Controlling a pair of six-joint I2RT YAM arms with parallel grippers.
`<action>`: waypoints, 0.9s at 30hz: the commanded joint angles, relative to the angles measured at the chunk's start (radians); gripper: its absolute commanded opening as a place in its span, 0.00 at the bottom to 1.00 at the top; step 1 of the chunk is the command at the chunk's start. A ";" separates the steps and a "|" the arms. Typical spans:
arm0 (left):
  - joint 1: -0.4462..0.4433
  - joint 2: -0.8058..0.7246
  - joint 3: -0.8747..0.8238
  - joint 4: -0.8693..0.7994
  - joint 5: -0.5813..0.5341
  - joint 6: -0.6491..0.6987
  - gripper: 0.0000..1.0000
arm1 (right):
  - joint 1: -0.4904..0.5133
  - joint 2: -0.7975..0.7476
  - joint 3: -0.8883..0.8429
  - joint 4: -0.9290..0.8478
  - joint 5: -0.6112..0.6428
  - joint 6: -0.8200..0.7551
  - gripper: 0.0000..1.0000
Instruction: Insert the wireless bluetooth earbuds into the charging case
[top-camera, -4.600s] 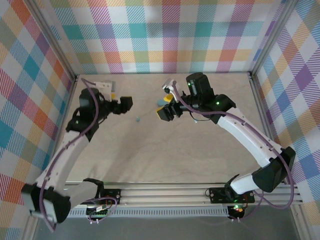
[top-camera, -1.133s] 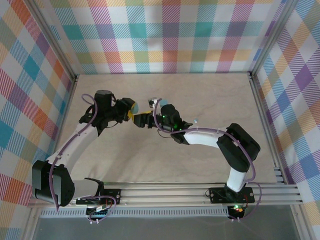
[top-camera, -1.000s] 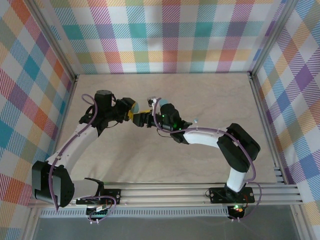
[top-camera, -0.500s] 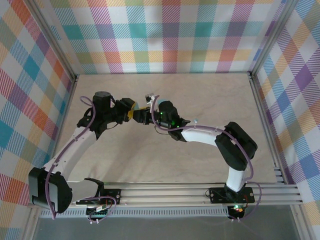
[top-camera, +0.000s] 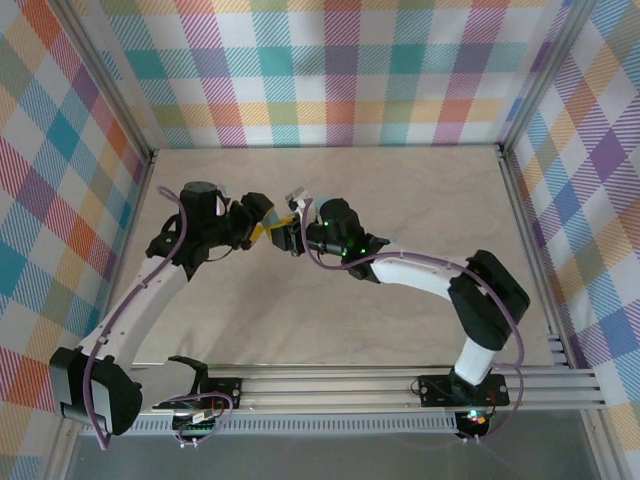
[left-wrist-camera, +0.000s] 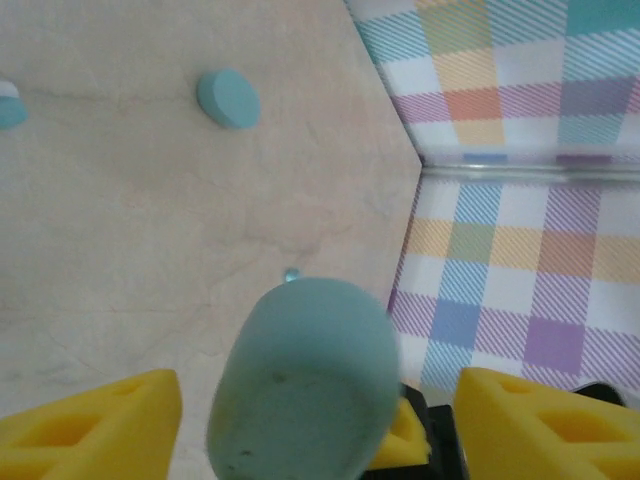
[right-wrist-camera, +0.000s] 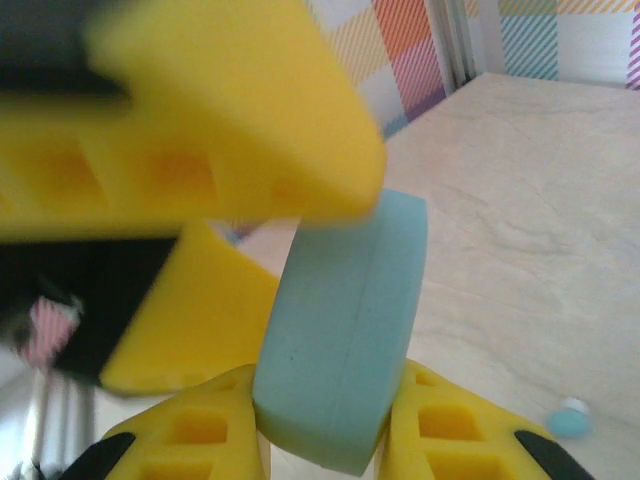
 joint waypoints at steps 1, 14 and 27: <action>0.002 -0.028 0.120 -0.133 0.093 0.288 0.77 | 0.003 -0.110 0.040 -0.242 -0.010 -0.369 0.13; 0.032 -0.100 0.142 -0.082 0.536 0.948 0.78 | 0.004 -0.356 0.013 -0.530 0.074 -0.967 0.13; -0.037 -0.059 0.012 0.121 0.629 0.967 0.74 | 0.032 -0.441 0.001 -0.567 0.174 -1.196 0.13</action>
